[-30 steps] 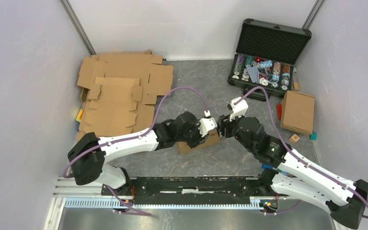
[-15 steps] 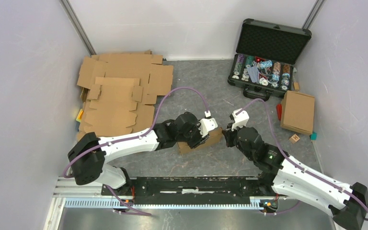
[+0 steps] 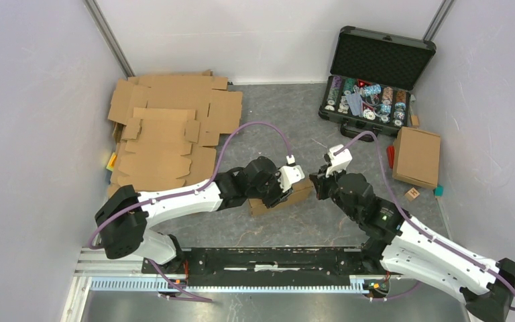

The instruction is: Fold the paper box

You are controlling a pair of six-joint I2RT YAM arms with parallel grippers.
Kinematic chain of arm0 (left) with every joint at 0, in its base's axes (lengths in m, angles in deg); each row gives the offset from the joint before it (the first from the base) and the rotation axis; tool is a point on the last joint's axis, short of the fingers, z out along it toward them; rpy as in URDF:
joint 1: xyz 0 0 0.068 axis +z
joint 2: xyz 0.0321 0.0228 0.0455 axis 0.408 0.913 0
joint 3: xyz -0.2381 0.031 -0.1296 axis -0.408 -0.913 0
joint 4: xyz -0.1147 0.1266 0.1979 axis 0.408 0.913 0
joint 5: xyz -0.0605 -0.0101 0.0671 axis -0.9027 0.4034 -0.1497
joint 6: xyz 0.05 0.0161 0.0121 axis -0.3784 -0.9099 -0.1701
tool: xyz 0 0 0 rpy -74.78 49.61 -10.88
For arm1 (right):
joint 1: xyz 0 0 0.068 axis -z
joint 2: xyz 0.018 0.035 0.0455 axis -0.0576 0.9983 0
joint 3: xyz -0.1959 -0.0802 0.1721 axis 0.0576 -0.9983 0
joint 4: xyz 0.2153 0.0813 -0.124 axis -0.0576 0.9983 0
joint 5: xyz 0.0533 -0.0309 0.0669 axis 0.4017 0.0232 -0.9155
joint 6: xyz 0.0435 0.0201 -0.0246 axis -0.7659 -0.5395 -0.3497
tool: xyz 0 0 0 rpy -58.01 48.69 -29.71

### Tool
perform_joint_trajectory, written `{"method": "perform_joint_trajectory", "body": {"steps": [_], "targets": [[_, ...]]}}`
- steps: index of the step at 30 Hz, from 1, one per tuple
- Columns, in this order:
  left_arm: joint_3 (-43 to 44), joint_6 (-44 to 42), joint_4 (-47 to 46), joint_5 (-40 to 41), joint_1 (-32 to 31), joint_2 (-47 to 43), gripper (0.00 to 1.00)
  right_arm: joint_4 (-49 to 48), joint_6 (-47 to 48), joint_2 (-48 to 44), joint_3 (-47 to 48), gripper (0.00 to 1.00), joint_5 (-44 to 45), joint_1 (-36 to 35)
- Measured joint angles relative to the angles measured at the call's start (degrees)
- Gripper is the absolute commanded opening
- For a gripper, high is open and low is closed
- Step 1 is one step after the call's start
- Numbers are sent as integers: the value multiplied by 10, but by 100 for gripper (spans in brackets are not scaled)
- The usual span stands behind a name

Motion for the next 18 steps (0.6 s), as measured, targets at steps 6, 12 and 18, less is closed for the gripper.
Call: {"method": "perform_joint_trajectory", "body": {"steps": [6,12,18], "targets": [[0,0,0,0,0,0,39,-28,6,11,0,0,-16,0],[0,0,4,1,1,1,51,-84,-15,21,-69,0,-32,0],[0,1,28,-5,0,1,58,-106,-22,24,-77,0,-31,1]]}}
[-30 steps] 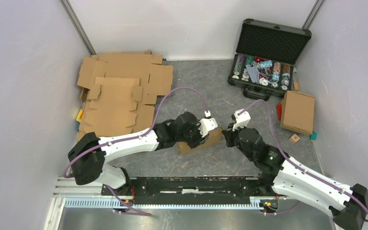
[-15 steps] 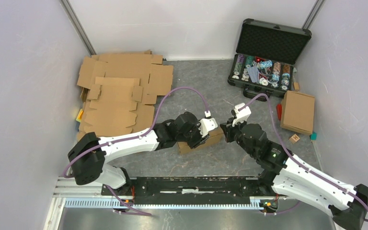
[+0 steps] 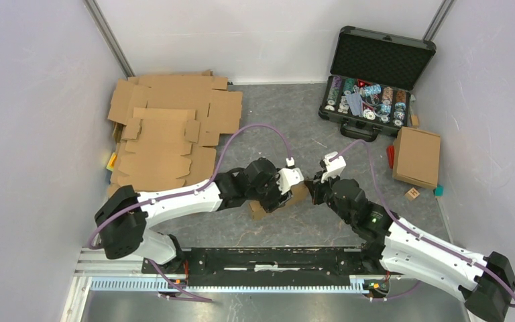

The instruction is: Fold the paper box

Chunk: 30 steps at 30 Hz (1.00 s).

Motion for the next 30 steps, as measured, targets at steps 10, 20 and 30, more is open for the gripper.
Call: {"method": "perform_joint_trajectory", "body": {"steps": [10,20,30], "targets": [[19,10,16,1,0,-97,32,-15,1,12,0,0,-3,0],[20,52,39,3,0,-165,2,-16,1,13,0,0,-3,0],[-113,133,-21,13,14,-205,2,-19,3,15,1,0,-8,0]]}}
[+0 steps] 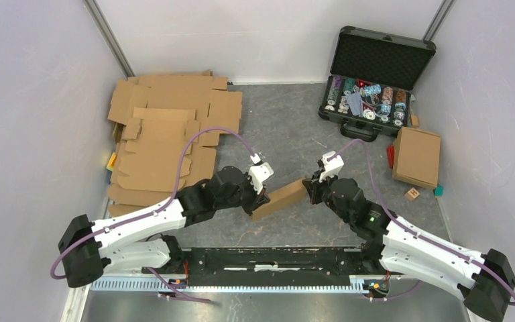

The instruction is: Fold the paper box

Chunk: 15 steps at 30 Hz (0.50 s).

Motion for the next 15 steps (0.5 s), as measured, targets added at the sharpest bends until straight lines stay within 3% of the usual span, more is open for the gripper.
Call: {"method": "perform_joint_trajectory", "body": {"steps": [6,15], "targets": [[-25,26,-23,0,7,-23,2,-2,0,0,0,0,-6,0],[3,69,94,17,10,-115,2,-5,6,4,0,0,-6,0]]}}
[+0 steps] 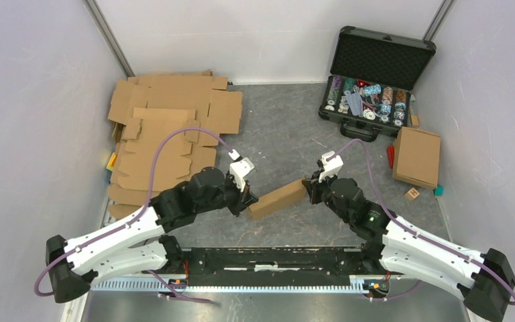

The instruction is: Fold the paper box

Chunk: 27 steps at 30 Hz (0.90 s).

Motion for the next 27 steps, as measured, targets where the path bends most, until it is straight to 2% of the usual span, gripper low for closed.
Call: {"method": "perform_joint_trajectory", "body": {"steps": [6,17,27], "targets": [[15,31,54,11,0,-30,2,-1,5,1,0,0,0,0],[-28,57,50,13,0,-5,2,-9,7,8,0,0,0,0],[5,57,104,18,0,-42,2,-8,8,8,1,0,-2,0]]}}
